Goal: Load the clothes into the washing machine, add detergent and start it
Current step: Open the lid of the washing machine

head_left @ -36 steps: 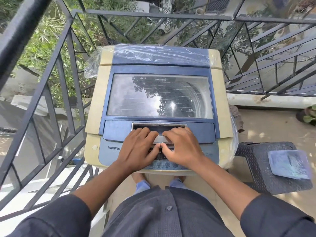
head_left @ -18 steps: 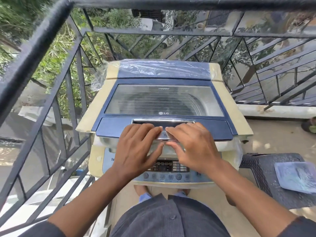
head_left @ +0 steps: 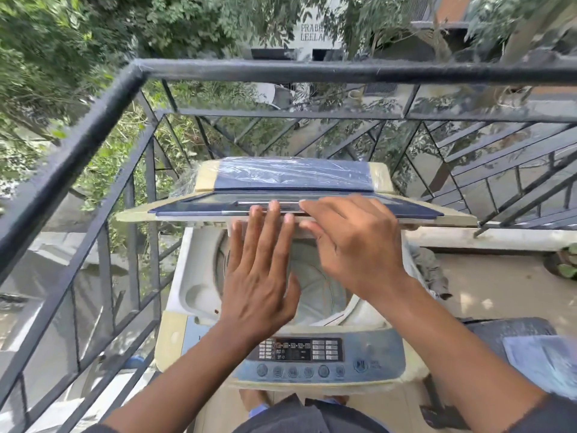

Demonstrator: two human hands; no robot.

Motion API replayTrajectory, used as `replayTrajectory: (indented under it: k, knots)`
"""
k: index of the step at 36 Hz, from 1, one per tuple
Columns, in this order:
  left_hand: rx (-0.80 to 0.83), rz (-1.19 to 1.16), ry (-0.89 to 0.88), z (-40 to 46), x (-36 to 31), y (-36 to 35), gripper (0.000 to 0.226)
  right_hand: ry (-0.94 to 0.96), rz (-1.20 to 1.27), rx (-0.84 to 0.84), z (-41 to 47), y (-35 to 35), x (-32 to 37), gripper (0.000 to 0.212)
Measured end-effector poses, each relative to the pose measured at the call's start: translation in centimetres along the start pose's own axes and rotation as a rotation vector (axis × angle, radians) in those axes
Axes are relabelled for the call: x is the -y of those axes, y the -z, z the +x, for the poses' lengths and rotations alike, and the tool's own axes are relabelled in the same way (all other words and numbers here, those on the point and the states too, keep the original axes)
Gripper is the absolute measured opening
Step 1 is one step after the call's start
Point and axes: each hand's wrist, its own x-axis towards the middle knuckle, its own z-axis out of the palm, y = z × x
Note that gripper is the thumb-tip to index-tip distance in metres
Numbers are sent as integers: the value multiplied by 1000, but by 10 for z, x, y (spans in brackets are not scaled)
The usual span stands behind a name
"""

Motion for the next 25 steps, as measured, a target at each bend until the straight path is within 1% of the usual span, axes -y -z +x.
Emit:
replayTrajectory:
  k: [2, 5, 8, 13, 18, 21, 25]
  knots:
    - [-10, 27, -4, 11, 2, -3, 108, -24, -7, -72, 7, 0, 0, 19]
    - [-27, 40, -8, 27, 2, -5, 112, -68, -22, -187, 14, -2, -1, 21]
    - [-31, 55, -8, 36, 5, -8, 114, -51, -57, -236, 13, -6, 1, 25]
    - [-15, 78, -18, 57, 9, -7, 121, 30, -122, -218, -6, -11, -5, 45]
    - [11, 102, -21, 83, 12, 1, 119, -40, -242, -98, -12, -25, -18, 66]
    - [8, 116, -23, 98, 15, 2, 119, -57, -255, -66, 2, -31, -25, 73]
    - [-24, 128, -10, 116, 19, -3, 115, -79, -239, -70, 21, -39, -29, 76]
